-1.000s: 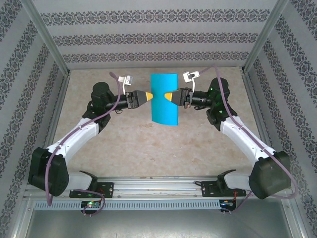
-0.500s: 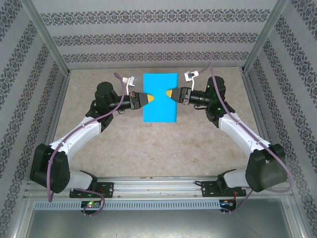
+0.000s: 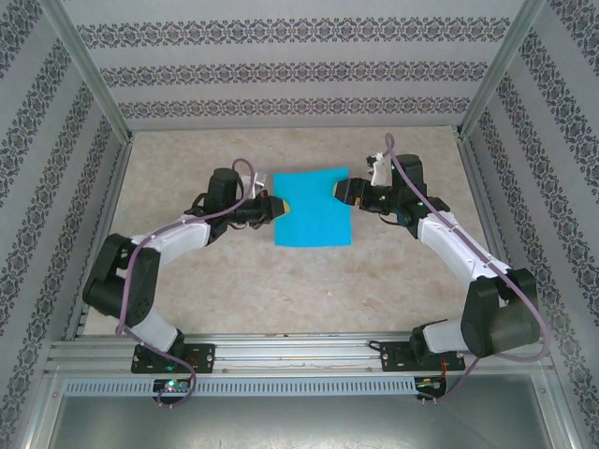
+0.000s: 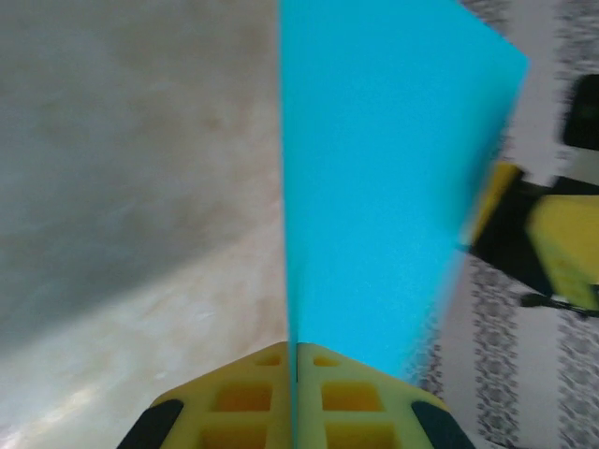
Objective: Fold a paper plane with a square sheet of paper (fold left side to right side)
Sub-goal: Place the paper at the center of the table, then first fold in half a square sheet of paper at the center of the table.
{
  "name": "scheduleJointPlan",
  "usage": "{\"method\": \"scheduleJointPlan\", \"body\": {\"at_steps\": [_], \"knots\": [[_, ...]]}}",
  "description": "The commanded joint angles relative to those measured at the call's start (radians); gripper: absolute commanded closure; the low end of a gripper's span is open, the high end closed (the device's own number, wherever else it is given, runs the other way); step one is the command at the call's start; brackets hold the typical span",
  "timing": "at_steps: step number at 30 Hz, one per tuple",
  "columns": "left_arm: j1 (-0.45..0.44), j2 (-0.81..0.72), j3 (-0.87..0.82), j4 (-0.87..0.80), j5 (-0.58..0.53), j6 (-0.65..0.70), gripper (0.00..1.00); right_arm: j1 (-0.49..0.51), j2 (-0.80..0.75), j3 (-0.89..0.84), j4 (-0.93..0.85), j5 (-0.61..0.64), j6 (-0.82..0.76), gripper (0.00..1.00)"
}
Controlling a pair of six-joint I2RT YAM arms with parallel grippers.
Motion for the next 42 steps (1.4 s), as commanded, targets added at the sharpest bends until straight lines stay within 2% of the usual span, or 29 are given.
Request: {"method": "scheduleJointPlan", "body": {"at_steps": [1, 5, 11, 15, 19, 24, 30, 35, 42], "knots": [[-0.005, 0.060, -0.013, -0.119, -0.072, 0.085, 1.00, -0.005, 0.047, -0.047, -0.095, 0.088, -0.015, 0.43], [-0.006, 0.119, -0.006, -0.184, -0.124, 0.153, 1.00, 0.013, 0.111, -0.089, -0.070, 0.095, 0.023, 0.54], [-0.006, 0.177, 0.017, -0.243, -0.133, 0.208, 1.00, 0.070, 0.242, -0.078, -0.055, 0.093, 0.046, 0.86], [-0.005, 0.178, 0.021, -0.250, -0.129, 0.221, 1.00, 0.110, 0.312, -0.049, -0.056, 0.106, 0.051, 0.99], [-0.007, 0.173, 0.024, -0.258, -0.116, 0.226, 0.99, 0.135, 0.367, -0.027, -0.060, 0.124, 0.065, 1.00], [-0.008, 0.162, 0.018, -0.243, -0.106, 0.214, 0.92, 0.148, 0.417, -0.016, -0.089, 0.159, 0.082, 1.00], [-0.023, 0.139, 0.013, -0.206, -0.082, 0.183, 0.78, 0.153, 0.451, -0.019, -0.127, 0.187, 0.074, 1.00], [-0.049, 0.102, 0.033, -0.222, -0.089, 0.172, 0.63, 0.156, 0.457, -0.025, -0.147, 0.211, 0.055, 1.00], [-0.091, 0.065, 0.088, -0.271, -0.110, 0.176, 0.49, 0.159, 0.469, -0.017, -0.161, 0.223, 0.038, 1.00]]}}
